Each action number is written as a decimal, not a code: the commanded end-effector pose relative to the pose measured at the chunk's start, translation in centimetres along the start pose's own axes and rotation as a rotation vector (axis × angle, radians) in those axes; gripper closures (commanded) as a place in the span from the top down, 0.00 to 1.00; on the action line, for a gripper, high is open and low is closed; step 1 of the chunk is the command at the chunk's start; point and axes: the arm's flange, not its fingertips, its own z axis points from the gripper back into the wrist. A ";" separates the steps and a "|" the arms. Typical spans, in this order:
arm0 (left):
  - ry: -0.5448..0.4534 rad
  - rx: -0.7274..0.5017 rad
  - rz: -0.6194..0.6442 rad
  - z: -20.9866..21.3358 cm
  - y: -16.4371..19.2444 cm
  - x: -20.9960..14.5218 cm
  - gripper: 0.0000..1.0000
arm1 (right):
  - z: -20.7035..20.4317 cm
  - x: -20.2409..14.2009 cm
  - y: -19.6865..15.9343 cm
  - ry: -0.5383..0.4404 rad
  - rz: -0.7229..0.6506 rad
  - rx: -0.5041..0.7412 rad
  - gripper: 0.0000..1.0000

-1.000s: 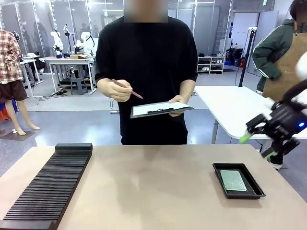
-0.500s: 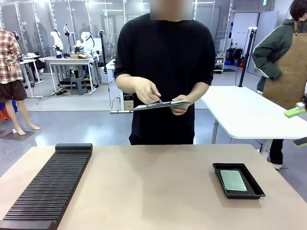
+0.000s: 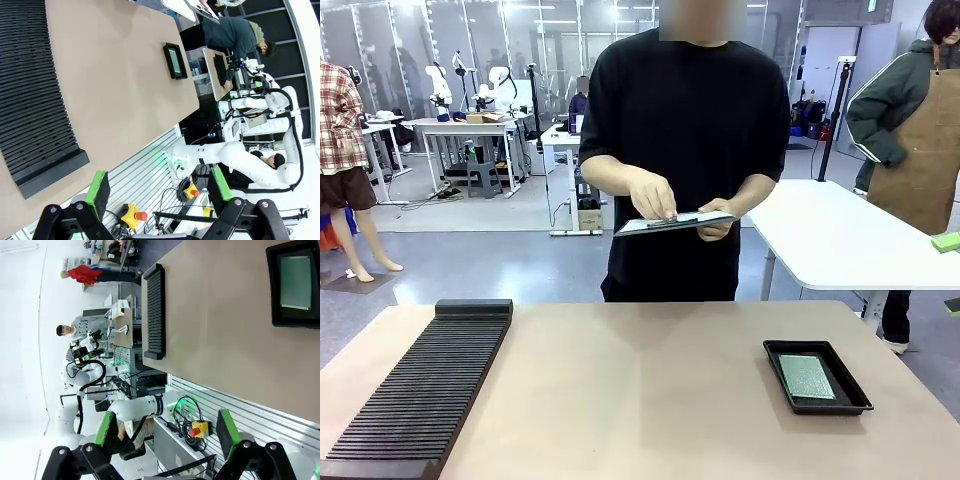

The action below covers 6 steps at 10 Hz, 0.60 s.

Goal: Inspect the PCB.
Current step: Place the Blank PCB in the ESD tray.

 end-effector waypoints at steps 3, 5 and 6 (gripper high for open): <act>0.010 0.009 0.003 0.1 -0.1 0.3 1.00 | 0.2 0.1 0.1 0.012 -0.001 0.002 1.00; 0.010 0.009 0.003 0.1 -0.1 0.3 1.00 | 0.2 0.1 0.1 0.012 -0.001 0.002 1.00; 0.010 0.009 0.003 0.1 -0.1 0.3 1.00 | 0.2 0.1 0.1 0.012 -0.001 0.002 1.00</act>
